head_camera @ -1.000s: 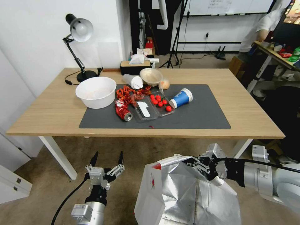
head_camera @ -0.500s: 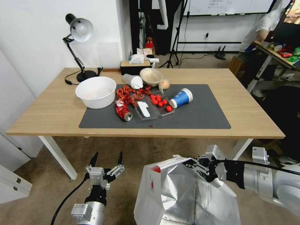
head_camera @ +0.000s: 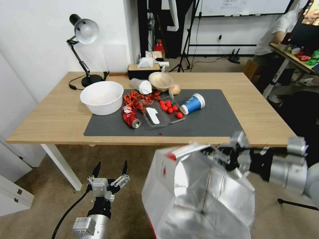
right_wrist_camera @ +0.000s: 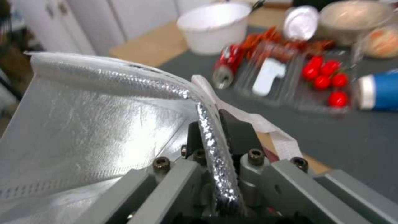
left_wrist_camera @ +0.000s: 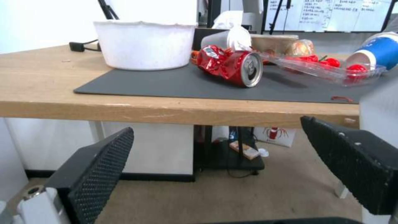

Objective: Pick up the food delivery bag from the floor and place it on the table.

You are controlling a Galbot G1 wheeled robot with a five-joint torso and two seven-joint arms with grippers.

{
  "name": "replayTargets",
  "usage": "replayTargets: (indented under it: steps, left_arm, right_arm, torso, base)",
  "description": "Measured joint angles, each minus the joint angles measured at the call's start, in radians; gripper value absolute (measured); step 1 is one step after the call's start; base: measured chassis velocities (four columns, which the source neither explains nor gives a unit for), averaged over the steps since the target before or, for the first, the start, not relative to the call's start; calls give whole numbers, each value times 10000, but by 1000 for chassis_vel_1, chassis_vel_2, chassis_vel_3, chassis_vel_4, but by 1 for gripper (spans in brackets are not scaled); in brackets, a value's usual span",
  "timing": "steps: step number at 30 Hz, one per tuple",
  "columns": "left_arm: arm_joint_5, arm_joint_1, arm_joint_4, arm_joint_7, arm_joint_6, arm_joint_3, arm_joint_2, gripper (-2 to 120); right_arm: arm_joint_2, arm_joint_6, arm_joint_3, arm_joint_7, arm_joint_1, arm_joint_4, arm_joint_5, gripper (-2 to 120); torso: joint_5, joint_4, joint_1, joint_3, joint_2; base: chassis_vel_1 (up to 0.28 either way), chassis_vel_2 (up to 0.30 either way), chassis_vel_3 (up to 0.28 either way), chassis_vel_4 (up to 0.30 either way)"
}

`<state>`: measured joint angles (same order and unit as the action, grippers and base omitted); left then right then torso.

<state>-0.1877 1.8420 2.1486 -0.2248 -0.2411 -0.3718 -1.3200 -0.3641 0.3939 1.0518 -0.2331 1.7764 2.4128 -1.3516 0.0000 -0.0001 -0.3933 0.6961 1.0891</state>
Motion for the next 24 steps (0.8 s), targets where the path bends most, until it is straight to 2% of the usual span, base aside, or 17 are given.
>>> replayTargets:
  steps: [9,17,23,24]
  left_arm:
    - [-24,30,-64,-27,-107,-11,29,100]
    - [-10,85,-71,-50,-162,-10,17,100]
    - [30,81,-74,-55,-164,8,-5,100]
    - [50,81,-89,-56,-165,15,-9,100]
  right_arm:
    - [-58,216,795,1207,-544,-29,-1609,0]
    - [-81,469,600,3316,-2963,-382,-4164,0]
    - [62,523,370,4516,-4114,-732,-5149,0]
    - [97,565,142,5093,-4618,-937,-5361,0]
  torso:
    - [0,0,6,-6,-11]
    - [0,1,8,-11,-21]
    - [0,-1,10,-14,-22]
    - [0,0,10,-14,-23]
  base:
    - [0,0,0,0]
    - [0,0,0,0]
    - [0,0,0,0]
    - [0,0,0,0]
